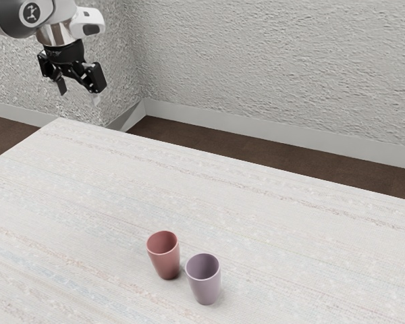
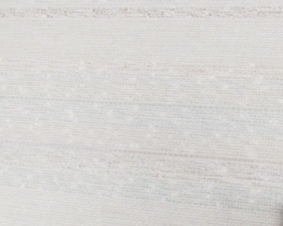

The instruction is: Place the left cup onto the right cup

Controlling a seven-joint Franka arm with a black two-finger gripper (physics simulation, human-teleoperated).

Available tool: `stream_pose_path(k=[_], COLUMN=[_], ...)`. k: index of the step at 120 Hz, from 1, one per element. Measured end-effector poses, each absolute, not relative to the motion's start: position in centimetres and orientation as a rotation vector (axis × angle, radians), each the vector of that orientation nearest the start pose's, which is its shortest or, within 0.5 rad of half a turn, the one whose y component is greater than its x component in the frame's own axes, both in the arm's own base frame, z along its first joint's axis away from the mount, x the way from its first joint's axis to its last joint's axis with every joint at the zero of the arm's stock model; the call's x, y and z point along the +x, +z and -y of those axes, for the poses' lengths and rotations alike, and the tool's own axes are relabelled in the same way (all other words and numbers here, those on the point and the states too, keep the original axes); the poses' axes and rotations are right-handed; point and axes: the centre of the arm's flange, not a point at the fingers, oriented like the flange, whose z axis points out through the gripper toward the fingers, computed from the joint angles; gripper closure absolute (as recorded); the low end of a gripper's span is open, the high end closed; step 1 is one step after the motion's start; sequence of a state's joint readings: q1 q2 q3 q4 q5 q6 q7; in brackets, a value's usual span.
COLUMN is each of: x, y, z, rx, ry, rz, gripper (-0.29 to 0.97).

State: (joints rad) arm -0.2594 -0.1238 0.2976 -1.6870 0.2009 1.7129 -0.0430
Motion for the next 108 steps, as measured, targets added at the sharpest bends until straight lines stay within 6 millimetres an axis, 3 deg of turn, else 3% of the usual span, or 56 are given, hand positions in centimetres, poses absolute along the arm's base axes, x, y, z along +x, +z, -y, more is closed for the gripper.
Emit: stream_pose_path(k=[43,83,108], x=[53.1,55.0,54.7], y=[64.0,57.9,54.7], z=[-4.9,-3.8,-2.9], rx=[-2.968,-2.985,-3.033], ry=[-0.194,-0.042,0.038], rz=[0.093,0.071,0.065], gripper=[0.0,0.0,0.0])
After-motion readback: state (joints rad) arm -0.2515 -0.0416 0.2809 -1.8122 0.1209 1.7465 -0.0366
